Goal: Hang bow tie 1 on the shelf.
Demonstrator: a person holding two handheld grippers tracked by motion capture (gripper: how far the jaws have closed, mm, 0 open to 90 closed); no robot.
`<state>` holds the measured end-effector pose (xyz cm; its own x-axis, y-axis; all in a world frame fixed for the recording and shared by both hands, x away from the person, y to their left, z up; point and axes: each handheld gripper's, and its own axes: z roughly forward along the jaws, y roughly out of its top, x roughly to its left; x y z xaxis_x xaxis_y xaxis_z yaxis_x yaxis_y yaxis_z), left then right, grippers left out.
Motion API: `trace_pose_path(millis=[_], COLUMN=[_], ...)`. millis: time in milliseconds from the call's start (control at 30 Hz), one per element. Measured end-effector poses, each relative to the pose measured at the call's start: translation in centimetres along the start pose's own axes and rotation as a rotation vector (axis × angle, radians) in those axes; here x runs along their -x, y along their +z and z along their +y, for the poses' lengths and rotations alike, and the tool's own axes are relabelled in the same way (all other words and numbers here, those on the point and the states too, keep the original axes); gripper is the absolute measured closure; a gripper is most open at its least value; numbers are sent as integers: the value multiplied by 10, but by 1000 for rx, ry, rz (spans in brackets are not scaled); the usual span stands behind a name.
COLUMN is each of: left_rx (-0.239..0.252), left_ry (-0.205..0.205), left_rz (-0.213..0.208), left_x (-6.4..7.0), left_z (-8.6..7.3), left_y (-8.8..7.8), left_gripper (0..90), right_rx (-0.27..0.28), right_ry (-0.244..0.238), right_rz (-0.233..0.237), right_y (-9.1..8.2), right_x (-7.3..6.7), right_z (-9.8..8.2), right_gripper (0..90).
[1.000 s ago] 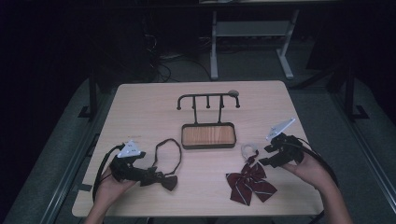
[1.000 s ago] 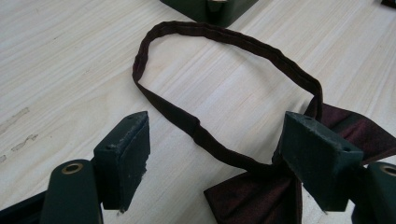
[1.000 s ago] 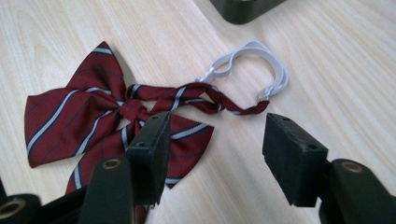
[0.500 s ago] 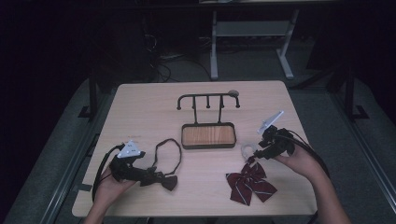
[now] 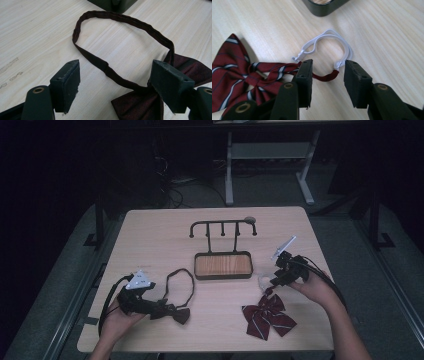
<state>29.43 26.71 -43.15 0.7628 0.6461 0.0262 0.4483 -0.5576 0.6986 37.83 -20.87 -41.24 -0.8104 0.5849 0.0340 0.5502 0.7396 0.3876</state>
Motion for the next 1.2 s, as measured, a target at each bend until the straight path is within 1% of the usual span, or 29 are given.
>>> trace_pose_path(millis=[233, 267, 433, 500, 700, 767, 1000, 1100, 1200], left_rx=[-4, -3, -4, -4, -4, -5, -3, -4, -4], left_ry=[5, 6, 7, 7, 5, 5, 8, 6, 4], left_rz=[-1, -1, -1, -1, -3, -5, -1, -2, -3], left_x=[0, 0, 0, 0, 1, 1, 0, 0, 1], left_z=[0, 0, 0, 0, 0, 0, 0, 0, 0], left_y=[0, 0, 1, 1, 1, 1, 1, 1, 1], left_gripper=[243, 243, 243, 243, 243, 243, 244, 244, 244], right_rx=[-34, -42, -64, -78, -99, -109, -137, -150, -153], right_ry=[11, 14, 28, 44, 57, 66, 63, 72, 68], right_rz=[-9, -19, -27, -33, -43, -40, -53, -55, -56], right_y=[10, 12, 16, 18, 22, 23, 28, 29, 30], right_x=[3, 4, 5, 7, 9, 8, 8, 7, 7], right_z=[5, 6, 7, 7, 8, 8, 8, 9, 9], right_gripper=[604, 609, 623, 629, 636, 635, 649, 660, 668])
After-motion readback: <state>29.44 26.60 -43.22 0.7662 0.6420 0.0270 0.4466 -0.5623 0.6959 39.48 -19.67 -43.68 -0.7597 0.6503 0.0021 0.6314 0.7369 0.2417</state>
